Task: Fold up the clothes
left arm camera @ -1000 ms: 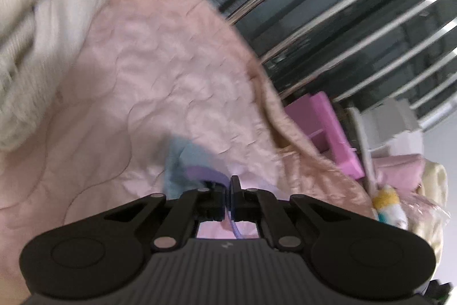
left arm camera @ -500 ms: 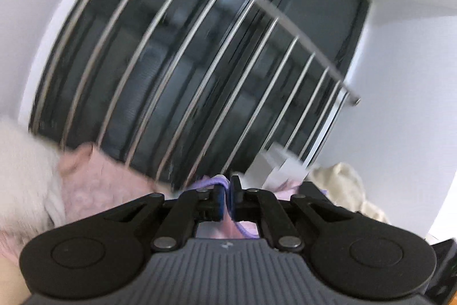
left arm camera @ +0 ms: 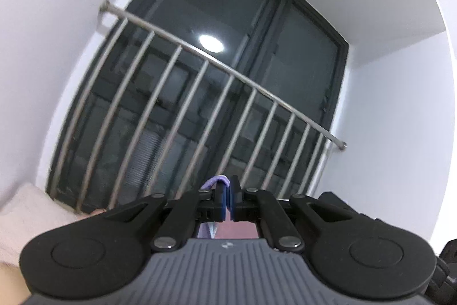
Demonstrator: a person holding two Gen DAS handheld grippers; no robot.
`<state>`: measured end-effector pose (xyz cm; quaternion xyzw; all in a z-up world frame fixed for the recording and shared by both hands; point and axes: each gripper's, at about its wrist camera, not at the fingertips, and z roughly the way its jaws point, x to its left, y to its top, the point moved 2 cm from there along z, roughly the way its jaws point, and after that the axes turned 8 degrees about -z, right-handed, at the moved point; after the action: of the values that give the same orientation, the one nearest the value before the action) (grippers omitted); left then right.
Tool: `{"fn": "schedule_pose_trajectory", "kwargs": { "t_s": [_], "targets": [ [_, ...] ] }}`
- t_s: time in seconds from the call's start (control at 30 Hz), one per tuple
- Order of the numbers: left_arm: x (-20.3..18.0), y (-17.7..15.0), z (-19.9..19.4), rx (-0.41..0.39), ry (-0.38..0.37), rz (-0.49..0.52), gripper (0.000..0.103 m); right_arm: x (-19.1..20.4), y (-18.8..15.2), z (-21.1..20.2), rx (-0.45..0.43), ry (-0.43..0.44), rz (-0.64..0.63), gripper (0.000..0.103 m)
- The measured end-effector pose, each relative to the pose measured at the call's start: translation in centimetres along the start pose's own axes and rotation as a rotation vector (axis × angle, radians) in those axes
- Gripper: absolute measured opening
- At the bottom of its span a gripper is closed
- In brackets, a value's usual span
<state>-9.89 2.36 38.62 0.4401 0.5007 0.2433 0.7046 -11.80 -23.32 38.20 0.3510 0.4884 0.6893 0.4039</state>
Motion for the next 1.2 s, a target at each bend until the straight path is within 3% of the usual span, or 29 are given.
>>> {"fn": "schedule_pose_trajectory", "kwargs": {
  "t_s": [0.1, 0.2, 0.23, 0.27, 0.3, 0.33, 0.37, 0.4, 0.43, 0.47, 0.5, 0.63, 0.73, 0.8, 0.9, 0.93, 0.97, 1.03, 1.2],
  "targets": [
    [0.9, 1.0, 3.2, -0.03, 0.095, 0.028, 0.002, -0.5, -1.4, 7.3, 0.114, -0.053, -0.051, 0.001],
    [3.5, 2.0, 10.3, 0.0, 0.243, 0.032, 0.005, -1.2, -3.1, 15.6, 0.242, -0.114, -0.1, 0.001],
    [5.2, 1.8, 13.4, 0.059, 0.325, 0.031, 0.017, -1.5, -3.7, 18.3, 0.284, -0.134, -0.117, 0.002],
    [7.1, 1.1, 15.7, 0.131, 0.407, 0.036, 0.038, -1.9, -4.8, 20.9, 0.349, -0.148, -0.125, 0.008],
    [9.0, 0.1, 16.9, 0.188, 0.472, 0.036, 0.043, -2.6, -6.7, 23.1, 0.445, -0.15, -0.122, 0.015],
    [10.9, -1.0, 17.5, 0.231, 0.516, 0.033, 0.044, -3.2, -8.8, 24.7, 0.544, -0.157, -0.129, 0.032],
    [12.8, -2.4, 16.8, 0.237, 0.504, 0.027, 0.048, -3.3, -10.9, 24.8, 0.623, -0.158, -0.16, 0.045],
    [14.7, -4.0, 15.6, 0.248, 0.49, 0.025, 0.053, -3.1, -13.1, 23.8, 0.668, -0.142, -0.205, 0.051],
    [16.8, -5.9, 14.1, 0.277, 0.497, 0.019, 0.067, -3.0, -15.3, 22.8, 0.713, -0.126, -0.25, 0.067],
    [18.9, -7.9, 12.5, 0.306, 0.504, 0.014, 0.074, -2.8, -17.5, 21.6, 0.759, -0.115, -0.293, 0.08],
    [20.9, -10.0, 11.0, 0.349, 0.515, 0.014, 0.074, -2.5, -20.3, 19.7, 0.808, -0.106, -0.325, 0.081],
    [26.4, -19.7, 4.2, 0.555, 0.602, 0.0, 0.067, -1.3, -30.5, 10.8, 0.976, 0.027, -0.296, 0.074],
    [26.4, -23.7, -0.1, 0.613, 0.519, -0.105, 0.065, 0.1, -35.1, 4.5, 1.034, 0.15, -0.161, 0.058],
    [25.6, -25.5, -2.0, 0.631, 0.449, -0.165, 0.065, 0.8, -36.9, 1.5, 1.041, 0.194, -0.061, 0.057],
    [24.2, -27.1, -2.9, 0.648, 0.355, -0.197, 0.065, 0.9, -38.1, 0.3, 1.032, 0.174, 0.017, 0.053],
    [23.9, -27.7, -3.1, 0.653, 0.346, -0.18, 0.063, 1.0, -38.3, 0.4, 1.026, 0.188, 0.032, 0.045],
    [23.6, -28.3, -3.2, 0.658, 0.34, -0.163, 0.061, 1.1, -38.6, 0.6, 1.026, 0.201, 0.04, 0.026],
    [23.6, -29.4, -3.2, 0.677, 0.357, -0.141, 0.06, 1.5, -39.1, 1.2, 1.04, 0.22, 0.027, 0.004],
    [24.7, -29.9, -4.6, 0.666, 0.376, -0.143, 0.056, 1.3, -38.8, 4.0, 0.982, 0.214, 0.033, 0.001]
  ]
}}
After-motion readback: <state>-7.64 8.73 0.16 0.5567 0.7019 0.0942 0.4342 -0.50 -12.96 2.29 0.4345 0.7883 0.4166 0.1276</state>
